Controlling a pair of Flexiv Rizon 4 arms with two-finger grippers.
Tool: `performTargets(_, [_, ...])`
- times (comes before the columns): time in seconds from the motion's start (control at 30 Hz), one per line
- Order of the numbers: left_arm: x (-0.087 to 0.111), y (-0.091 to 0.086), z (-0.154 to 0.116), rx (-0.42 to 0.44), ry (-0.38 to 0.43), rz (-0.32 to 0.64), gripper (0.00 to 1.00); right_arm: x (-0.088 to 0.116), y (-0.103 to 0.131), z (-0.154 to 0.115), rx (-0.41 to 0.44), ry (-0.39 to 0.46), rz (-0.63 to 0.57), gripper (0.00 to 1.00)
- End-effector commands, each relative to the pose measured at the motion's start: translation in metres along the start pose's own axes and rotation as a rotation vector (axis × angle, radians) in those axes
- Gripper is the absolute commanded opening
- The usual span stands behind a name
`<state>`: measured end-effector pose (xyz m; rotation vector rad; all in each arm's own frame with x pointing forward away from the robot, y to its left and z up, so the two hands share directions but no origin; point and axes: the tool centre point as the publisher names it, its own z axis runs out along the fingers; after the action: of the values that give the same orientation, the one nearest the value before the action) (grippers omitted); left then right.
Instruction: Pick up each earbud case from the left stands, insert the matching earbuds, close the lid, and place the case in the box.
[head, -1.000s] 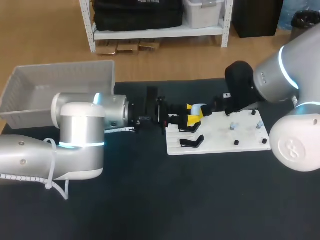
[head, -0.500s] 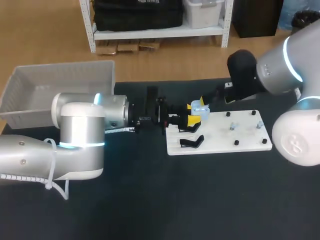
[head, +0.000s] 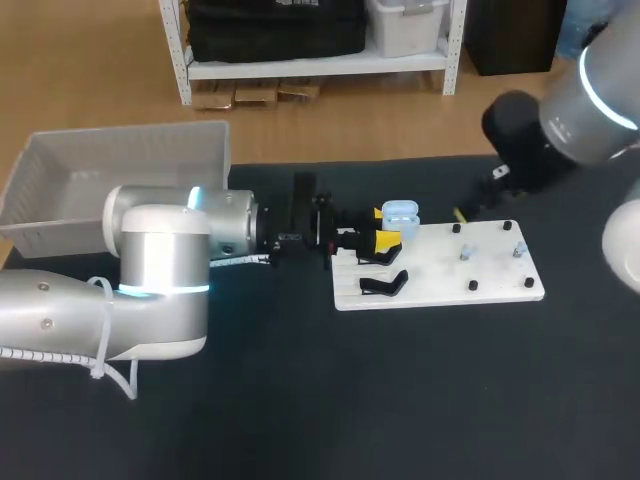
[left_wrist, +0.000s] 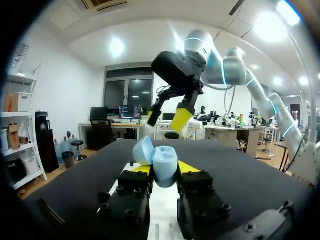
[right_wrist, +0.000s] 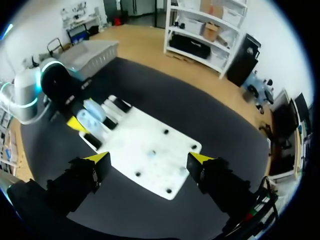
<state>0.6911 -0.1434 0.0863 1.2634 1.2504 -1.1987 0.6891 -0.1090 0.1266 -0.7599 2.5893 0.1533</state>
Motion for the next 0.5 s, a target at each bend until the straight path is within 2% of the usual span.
performTargets(0.03, [0.002, 0.000, 0.000, -0.003, -0.006, 0.004, 0.00, 0.011, -0.008, -0.006, 0.187, 0.103, 0.013, 1.00])
performTargets(0.27, [0.002, 0.000, 0.000, -0.003, -0.006, 0.004, 0.00, 0.031, -0.022, 0.015, 0.230, 0.224, 0.036, 1.00])
performTargets(0.5, [0.002, 0.000, 0.000, -0.003, -0.006, 0.004, 0.00, 0.040, -0.036, 0.032, 0.258, 0.297, 0.074, 1.00])
